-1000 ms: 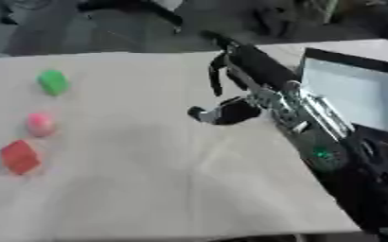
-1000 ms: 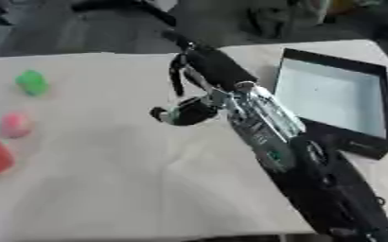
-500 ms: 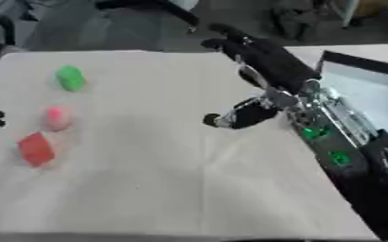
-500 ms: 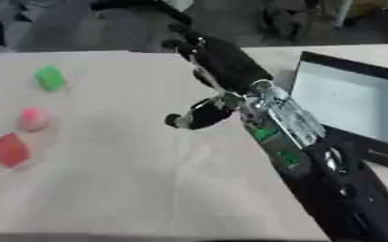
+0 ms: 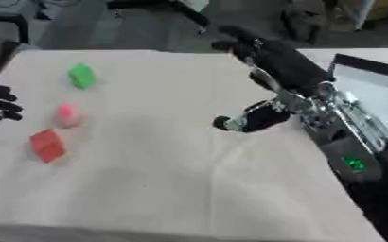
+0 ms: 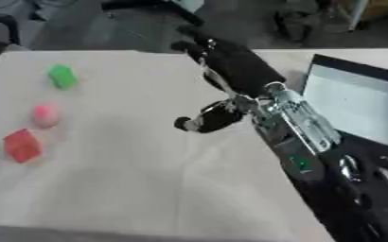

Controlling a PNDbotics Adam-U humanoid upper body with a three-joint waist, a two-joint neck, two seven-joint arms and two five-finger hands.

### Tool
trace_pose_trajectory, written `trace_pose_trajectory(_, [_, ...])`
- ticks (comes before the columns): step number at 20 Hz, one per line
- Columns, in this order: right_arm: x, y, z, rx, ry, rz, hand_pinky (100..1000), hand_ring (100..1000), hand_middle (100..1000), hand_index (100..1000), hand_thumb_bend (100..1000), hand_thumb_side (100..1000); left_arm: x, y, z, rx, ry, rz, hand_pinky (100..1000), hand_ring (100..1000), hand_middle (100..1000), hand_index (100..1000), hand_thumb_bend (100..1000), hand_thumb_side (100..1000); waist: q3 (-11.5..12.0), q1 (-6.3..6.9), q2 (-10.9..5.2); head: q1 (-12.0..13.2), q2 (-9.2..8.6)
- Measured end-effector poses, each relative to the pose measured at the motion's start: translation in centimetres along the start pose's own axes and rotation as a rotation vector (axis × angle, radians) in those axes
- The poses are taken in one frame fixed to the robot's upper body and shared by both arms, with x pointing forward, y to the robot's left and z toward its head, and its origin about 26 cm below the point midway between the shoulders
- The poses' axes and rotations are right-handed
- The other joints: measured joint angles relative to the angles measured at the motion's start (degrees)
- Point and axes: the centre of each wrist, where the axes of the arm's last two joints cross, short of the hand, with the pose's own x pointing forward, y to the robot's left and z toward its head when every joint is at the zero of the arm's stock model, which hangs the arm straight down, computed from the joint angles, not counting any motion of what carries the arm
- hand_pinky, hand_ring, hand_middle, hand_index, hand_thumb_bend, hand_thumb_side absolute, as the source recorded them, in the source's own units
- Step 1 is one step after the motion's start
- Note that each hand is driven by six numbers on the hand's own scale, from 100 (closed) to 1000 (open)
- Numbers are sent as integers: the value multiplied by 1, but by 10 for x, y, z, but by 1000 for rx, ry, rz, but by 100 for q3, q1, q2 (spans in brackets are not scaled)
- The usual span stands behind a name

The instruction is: Pick up the objects with one hand, pass them to the other hand, and then place them into the box on the other side of the table.

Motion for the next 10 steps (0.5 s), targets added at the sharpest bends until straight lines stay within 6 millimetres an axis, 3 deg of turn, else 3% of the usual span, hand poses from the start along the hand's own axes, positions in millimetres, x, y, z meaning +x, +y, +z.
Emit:
trace_pose_trajectory(3, [1, 0, 0, 4, -3, 0, 767, 824, 1000, 948, 641, 318, 14, 17, 0, -70, 17, -305, 628, 597, 625, 769, 720, 475, -17, 23, 0, 7, 0])
trace_pose_trajectory(6, [1, 1, 0, 7, -4, 0, 766, 823, 1000, 948, 641, 318, 24, 27, -6, -200, 65, -641, 647, 612, 644, 786, 733, 460, -67, 47, 0, 29, 0])
trace_pose_trajectory(10, [2, 1, 0, 9, -5, -1, 761, 821, 1000, 947, 640, 322, 14, 26, -18, -368, 166, -921, 660, 618, 659, 800, 770, 494, -119, 44, -1, 71, 0])
